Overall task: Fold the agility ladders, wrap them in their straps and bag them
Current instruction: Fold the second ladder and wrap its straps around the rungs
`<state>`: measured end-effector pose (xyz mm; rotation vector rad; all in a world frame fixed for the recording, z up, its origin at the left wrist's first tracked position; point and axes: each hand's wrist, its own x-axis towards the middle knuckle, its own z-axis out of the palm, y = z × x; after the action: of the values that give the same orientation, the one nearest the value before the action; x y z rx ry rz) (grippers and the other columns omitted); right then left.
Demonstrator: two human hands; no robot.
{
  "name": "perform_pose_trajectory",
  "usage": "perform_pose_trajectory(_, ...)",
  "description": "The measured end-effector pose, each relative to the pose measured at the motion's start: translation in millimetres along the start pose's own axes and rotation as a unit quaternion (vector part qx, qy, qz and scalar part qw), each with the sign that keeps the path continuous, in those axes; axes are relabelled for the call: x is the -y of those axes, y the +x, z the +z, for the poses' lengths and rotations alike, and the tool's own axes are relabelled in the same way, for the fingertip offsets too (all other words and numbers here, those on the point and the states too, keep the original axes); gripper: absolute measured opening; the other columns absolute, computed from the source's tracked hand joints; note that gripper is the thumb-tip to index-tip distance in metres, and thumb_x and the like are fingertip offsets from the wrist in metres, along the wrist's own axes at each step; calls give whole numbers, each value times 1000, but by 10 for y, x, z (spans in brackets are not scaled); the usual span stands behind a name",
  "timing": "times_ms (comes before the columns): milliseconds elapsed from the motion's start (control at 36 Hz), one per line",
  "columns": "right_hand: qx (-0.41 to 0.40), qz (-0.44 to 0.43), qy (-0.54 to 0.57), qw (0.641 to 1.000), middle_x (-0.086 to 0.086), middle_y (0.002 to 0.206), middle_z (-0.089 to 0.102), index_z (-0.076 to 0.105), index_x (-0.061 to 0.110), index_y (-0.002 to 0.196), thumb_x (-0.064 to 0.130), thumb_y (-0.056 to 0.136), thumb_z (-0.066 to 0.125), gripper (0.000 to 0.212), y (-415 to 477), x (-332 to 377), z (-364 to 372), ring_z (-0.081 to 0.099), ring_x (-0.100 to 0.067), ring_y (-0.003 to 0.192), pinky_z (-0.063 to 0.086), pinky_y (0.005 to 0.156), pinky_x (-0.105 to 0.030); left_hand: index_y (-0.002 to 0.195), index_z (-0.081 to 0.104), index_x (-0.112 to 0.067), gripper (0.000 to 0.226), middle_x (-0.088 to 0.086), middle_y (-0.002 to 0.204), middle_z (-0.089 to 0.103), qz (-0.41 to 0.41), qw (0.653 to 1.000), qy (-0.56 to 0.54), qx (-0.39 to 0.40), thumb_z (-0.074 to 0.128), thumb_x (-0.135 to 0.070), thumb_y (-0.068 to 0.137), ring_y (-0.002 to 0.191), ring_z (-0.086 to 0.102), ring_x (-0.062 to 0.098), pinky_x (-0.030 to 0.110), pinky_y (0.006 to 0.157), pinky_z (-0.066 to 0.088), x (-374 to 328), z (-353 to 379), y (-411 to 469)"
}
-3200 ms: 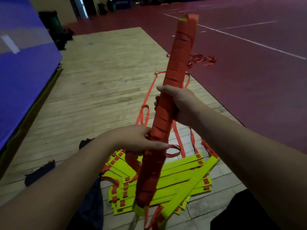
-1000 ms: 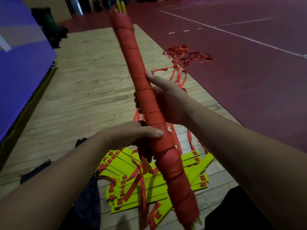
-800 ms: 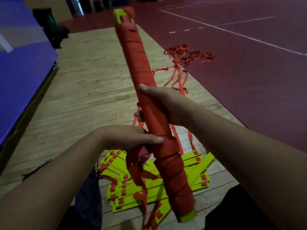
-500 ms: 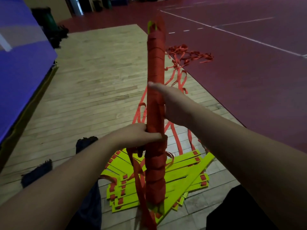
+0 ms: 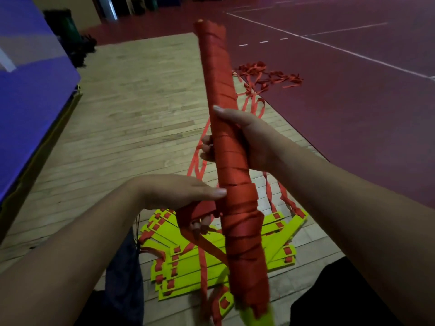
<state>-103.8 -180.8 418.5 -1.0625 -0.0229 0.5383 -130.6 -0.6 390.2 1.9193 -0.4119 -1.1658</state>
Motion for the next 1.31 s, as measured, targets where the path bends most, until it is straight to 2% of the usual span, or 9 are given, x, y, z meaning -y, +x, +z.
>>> perform_pose_trajectory(278, -100, -77, -67, 990, -7, 80, 66, 61, 14, 99, 33, 98, 62, 19, 74, -84, 16, 66, -14, 63, 54, 57, -24, 100, 67, -21, 71, 14, 86, 75, 6, 973, 120, -199, 51, -80, 62, 65, 70, 24, 33, 59, 57, 0, 134, 215)
perform_pose_trajectory(444, -60, -39, -38, 997, 0, 66, 47, 45, 14, 96, 50, 98, 53, 37, 39, 1, -38, 42, -12, 50, 36, 48, -22, 91, 68, -10, 59, 15, 71, 71, 53, 984, -7, -169, 80, -61, 64, 57, 59, 26, 29, 54, 49, -47, 106, 188)
perform_pose_trajectory(556, 6, -5, -20, 1000, -4, 64, 54, 59, 4, 98, 54, 93, 54, 50, 5, 52, -9, 47, -19, 61, 41, 67, -31, 81, 76, -21, 33, 1, 76, 73, 132, 981, -100, -101, 86, -42, 58, 70, 61, 28, 25, 54, 51, -109, 158, 105)
perform_pose_trajectory(694, 30, 16, -31, 999, -13, 88, 53, 62, 7, 91, 56, 94, 54, 50, 15, 39, 32, 55, -26, 79, 45, 88, -41, 87, 82, -30, 64, 1, 96, 77, 159, 976, -144, -30, 93, -62, 33, 87, 74, 17, 37, 84, 59, -100, 184, 132)
perform_pose_trajectory(778, 43, 11, 12, 999, -15, 90, 61, 59, 8, 96, 49, 95, 55, 42, -15, 36, 59, 66, -33, 84, 57, 82, -43, 85, 82, -26, 67, 5, 97, 77, 133, 975, -178, -21, 95, -60, 28, 84, 73, 21, 36, 73, 61, -132, 165, 135)
perform_pose_trajectory(889, 44, -5, -16, 999, -23, 101, 67, 52, 9, 115, 47, 100, 50, 41, -35, 56, 21, 69, -32, 77, 60, 72, -41, 94, 81, -20, 70, 10, 105, 75, 63, 993, -95, 7, 89, -67, 43, 92, 69, 30, 35, 77, 62, -75, 83, 75)
perform_pose_trajectory(1028, -14, -3, -38, 999, -15, 80, 62, 52, 10, 100, 42, 100, 56, 33, -33, 56, -80, 61, -27, 68, 55, 71, -38, 119, 62, 3, 103, 24, 109, 70, -10, 999, 28, -21, 73, -80, 59, 98, 68, 37, 44, 94, 55, -12, -72, -42)
perform_pose_trajectory(1167, -23, 20, -36, 999, -13, 76, 59, 52, 9, 92, 42, 98, 58, 33, -36, 71, -170, 59, -24, 61, 53, 68, -36, 102, 64, -1, 33, 14, 76, 66, -9, 992, 126, -7, 65, -33, 90, 75, 69, 30, 43, 78, 57, -10, -162, -86)
perform_pose_trajectory(1306, -32, 4, -107, 994, -12, 75, 61, 52, 9, 98, 41, 99, 59, 33, -46, 56, -81, 60, -22, 59, 56, 60, -31, 83, 64, -4, 21, 2, 56, 50, 90, 985, 67, -130, 65, -24, 86, 49, 48, 15, 23, 49, 41, -117, -270, -129)
